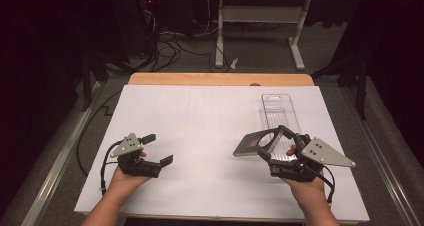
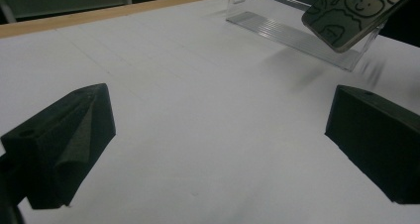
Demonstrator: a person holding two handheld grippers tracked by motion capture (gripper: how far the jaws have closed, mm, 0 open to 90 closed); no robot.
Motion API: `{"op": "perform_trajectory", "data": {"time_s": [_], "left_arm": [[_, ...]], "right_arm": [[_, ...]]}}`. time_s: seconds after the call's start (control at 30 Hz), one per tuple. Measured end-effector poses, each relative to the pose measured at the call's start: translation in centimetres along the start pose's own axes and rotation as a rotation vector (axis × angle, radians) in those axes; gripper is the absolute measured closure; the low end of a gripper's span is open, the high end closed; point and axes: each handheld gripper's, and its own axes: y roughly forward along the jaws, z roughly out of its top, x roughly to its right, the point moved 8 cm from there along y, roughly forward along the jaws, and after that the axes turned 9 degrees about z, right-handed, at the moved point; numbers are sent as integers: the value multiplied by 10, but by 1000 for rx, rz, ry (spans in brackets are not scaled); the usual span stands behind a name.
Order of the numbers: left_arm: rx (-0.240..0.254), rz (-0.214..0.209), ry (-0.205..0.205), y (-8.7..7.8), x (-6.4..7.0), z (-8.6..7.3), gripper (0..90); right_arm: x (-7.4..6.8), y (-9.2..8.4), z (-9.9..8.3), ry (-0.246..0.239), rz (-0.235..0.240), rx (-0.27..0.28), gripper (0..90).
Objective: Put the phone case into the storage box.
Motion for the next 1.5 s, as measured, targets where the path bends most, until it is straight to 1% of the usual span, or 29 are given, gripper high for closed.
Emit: {"op": "perform_trajectory", "data": {"time_s": [0.4, 0.57, 0.8, 0.97, 1.17, 1.3, 1.5], "left_arm": [[-12, -7, 2, 0, 1, -2, 1], [-5, -5, 4, 0, 0, -1, 1], [-15, -14, 4, 0, 2, -3, 1], [-10, -12, 3, 0, 1, -2, 1], [-10, -14, 1, 0, 2, -2, 1], [-11, -15, 0, 0, 2, -2, 2], [-14, -18, -3, -1, 2, -2, 3]], "right_arm": [[9, -12, 10, -2, -37, 37, 148], [12, -16, 13, -8, -54, 44, 147], [17, -23, 18, -16, -76, 59, 148], [22, -27, 19, -11, -92, 70, 148], [28, -33, 20, -12, -118, 74, 148], [33, -37, 20, -3, -138, 83, 148], [41, -44, 19, -6, -179, 82, 148]]}}
